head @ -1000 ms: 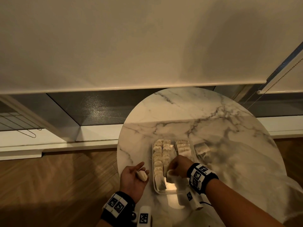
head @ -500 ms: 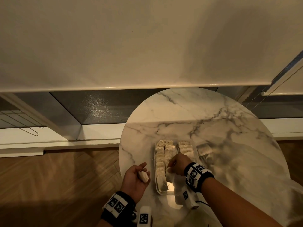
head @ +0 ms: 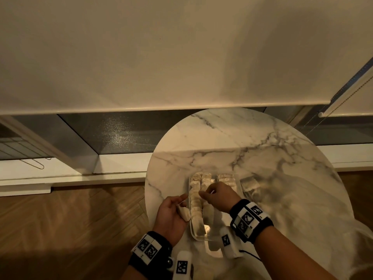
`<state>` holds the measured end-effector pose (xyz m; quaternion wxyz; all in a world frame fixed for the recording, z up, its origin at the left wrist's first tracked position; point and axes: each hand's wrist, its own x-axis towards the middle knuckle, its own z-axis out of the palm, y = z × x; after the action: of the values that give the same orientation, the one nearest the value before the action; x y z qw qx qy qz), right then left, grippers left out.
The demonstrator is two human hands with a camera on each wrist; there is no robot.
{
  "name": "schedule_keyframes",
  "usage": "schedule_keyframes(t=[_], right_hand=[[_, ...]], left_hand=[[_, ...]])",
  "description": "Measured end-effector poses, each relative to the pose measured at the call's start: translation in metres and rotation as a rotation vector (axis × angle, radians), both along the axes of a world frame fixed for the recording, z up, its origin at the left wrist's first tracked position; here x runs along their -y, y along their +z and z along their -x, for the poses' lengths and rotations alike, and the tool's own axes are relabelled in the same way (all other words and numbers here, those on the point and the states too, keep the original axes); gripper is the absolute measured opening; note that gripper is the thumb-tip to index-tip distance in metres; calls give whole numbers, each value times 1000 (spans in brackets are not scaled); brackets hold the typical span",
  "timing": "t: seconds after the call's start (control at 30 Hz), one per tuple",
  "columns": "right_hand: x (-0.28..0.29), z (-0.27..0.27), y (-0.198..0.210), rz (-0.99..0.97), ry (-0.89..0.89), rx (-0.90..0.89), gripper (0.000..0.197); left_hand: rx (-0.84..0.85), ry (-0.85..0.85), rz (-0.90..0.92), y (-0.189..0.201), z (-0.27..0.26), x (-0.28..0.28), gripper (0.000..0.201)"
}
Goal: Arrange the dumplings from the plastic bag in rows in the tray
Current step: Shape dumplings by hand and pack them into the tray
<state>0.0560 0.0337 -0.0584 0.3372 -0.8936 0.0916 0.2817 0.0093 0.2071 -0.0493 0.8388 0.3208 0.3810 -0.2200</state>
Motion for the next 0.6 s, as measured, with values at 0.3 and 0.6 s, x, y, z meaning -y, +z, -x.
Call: schedule_keyframes(t=[0.3, 0.6], right_hand=[[-14, 30, 21, -368, 76, -100, 35], [-5, 28, 22, -567, -104, 90, 21]], left_hand=[[44, -9, 26, 5, -2, 11, 39], [107, -158, -175, -15, 5, 8, 30]])
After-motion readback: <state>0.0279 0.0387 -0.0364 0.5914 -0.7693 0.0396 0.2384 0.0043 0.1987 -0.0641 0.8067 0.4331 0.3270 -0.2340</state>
